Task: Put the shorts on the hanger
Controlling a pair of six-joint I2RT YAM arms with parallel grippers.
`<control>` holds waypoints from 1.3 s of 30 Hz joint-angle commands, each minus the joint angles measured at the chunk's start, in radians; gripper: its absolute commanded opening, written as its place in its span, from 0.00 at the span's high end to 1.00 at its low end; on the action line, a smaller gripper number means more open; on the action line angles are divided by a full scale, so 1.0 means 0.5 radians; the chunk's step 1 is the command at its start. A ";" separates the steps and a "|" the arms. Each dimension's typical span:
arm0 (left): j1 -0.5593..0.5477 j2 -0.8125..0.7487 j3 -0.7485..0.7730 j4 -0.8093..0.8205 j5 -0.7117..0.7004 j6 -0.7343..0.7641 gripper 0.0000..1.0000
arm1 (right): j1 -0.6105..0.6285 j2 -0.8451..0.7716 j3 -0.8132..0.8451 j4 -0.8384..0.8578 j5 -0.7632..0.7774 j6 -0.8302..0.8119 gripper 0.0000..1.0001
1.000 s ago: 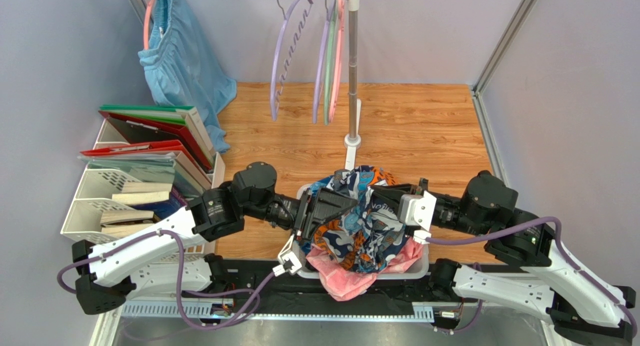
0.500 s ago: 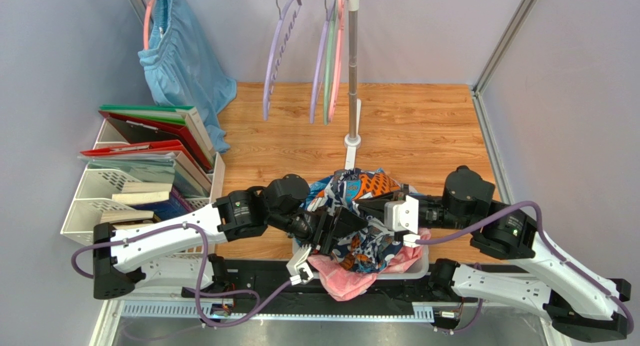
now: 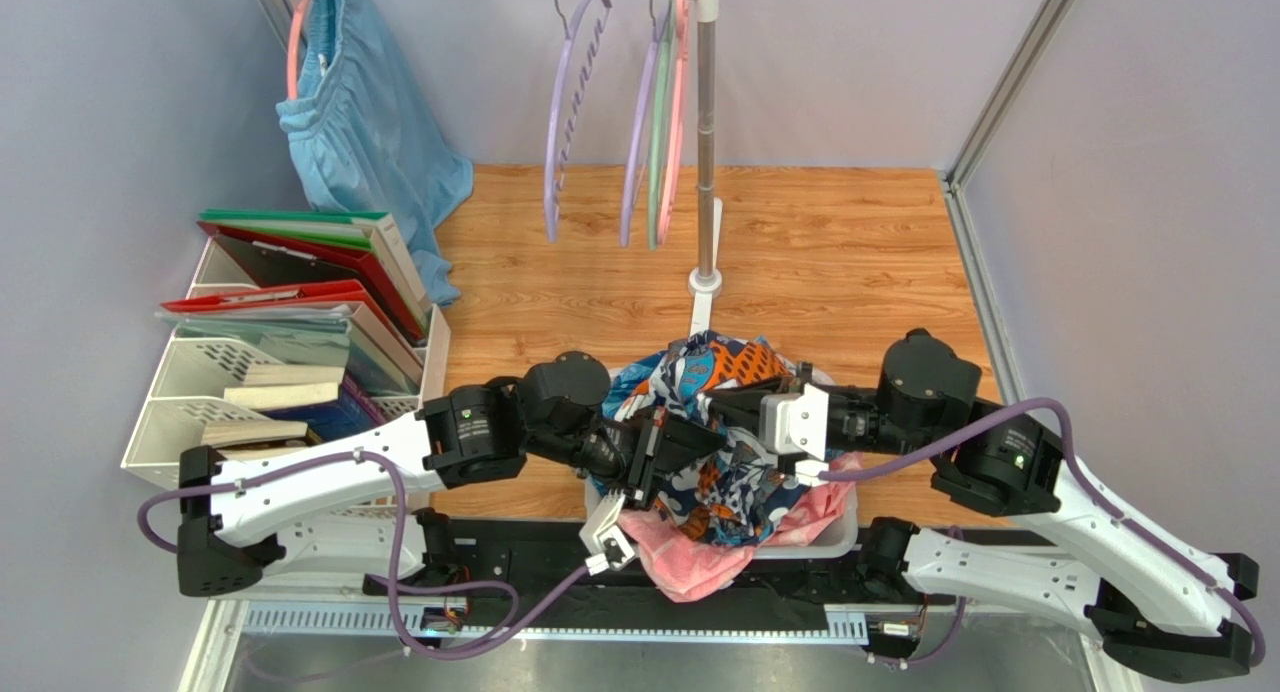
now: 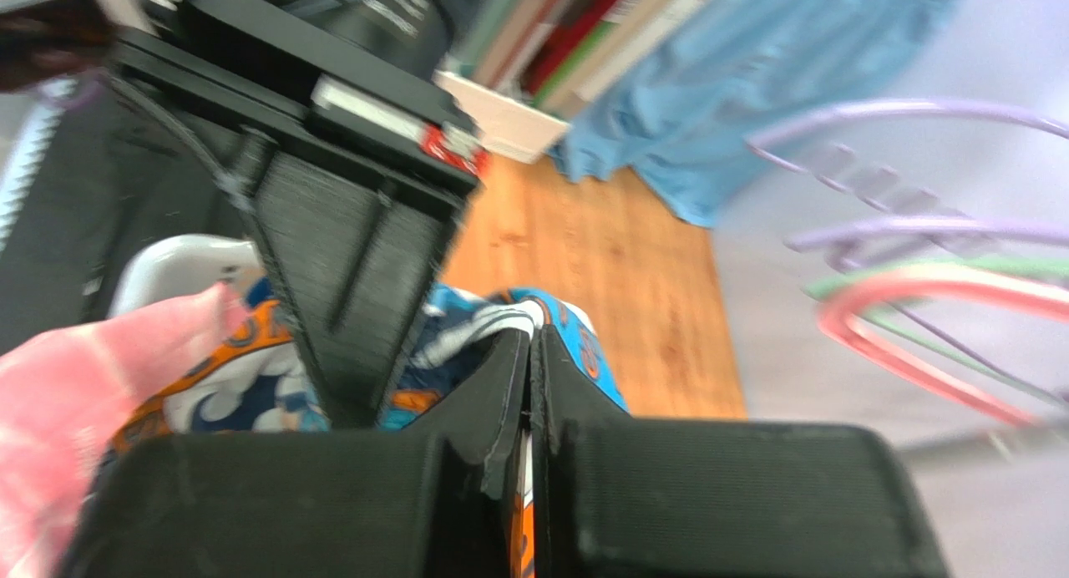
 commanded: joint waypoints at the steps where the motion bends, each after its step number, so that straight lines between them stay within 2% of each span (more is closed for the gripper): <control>1: -0.013 -0.131 0.113 0.197 -0.030 -0.516 1.00 | -0.001 -0.116 0.003 0.252 0.441 0.134 0.93; 2: -0.013 -0.137 0.134 0.212 -0.066 -0.637 1.00 | -0.001 -0.168 -0.027 0.252 0.542 0.140 0.61; 4: -0.013 -0.128 0.220 0.252 -0.128 -0.906 1.00 | -0.001 -0.205 -0.046 0.212 0.631 0.143 0.37; 5: -0.013 -0.122 0.251 0.261 -0.149 -0.966 1.00 | -0.004 -0.226 -0.046 0.191 0.759 0.152 0.21; 8: -0.013 -0.061 0.392 0.298 -0.256 -1.235 1.00 | -0.068 -0.248 0.006 0.086 0.947 0.284 0.14; 11: -0.007 0.001 0.493 0.298 -0.422 -1.570 1.00 | -0.280 -0.318 0.073 -0.076 0.869 0.544 0.11; 13: 0.006 0.041 0.530 0.301 -0.535 -1.717 1.00 | -0.387 -0.373 0.098 -0.165 0.795 0.725 0.13; 16: 0.009 0.142 0.625 0.317 -0.701 -2.036 1.00 | -0.489 -0.377 0.150 -0.172 0.385 0.952 0.21; 17: 0.009 0.203 0.692 0.308 -0.735 -2.152 1.00 | -0.501 -0.365 0.156 -0.159 0.332 1.007 0.22; 23: 0.027 0.341 0.852 0.332 -0.938 -2.386 1.00 | -0.529 -0.276 0.095 0.027 -0.030 1.339 0.27; 27: 0.030 0.366 0.908 0.305 -1.024 -2.527 1.00 | -0.529 -0.233 -0.049 0.196 0.003 1.425 0.27; 32: 0.033 0.375 0.984 0.225 -1.061 -2.690 1.00 | -0.529 -0.058 -0.120 0.258 0.334 1.450 0.32; 33: 0.033 0.378 1.003 0.194 -1.043 -2.712 1.00 | -0.529 -0.036 -0.117 0.252 0.365 1.441 0.37; 35: 0.033 0.384 1.043 0.130 -1.027 -2.801 1.00 | -0.529 0.016 -0.111 0.276 0.457 1.425 0.63; 36: 0.030 0.388 1.058 0.096 -0.972 -2.816 1.00 | -0.529 0.031 -0.104 0.279 0.509 1.413 0.79; 37: 0.030 0.385 1.082 0.023 -0.957 -2.850 1.00 | -0.526 0.037 -0.089 0.279 0.634 1.355 1.00; 38: 0.033 0.372 1.080 -0.005 -0.935 -2.871 1.00 | -0.529 0.041 -0.062 0.258 0.693 1.321 1.00; 39: 0.048 0.339 1.095 -0.142 -0.795 -2.874 1.00 | -0.529 0.019 -0.049 0.252 0.912 1.227 1.00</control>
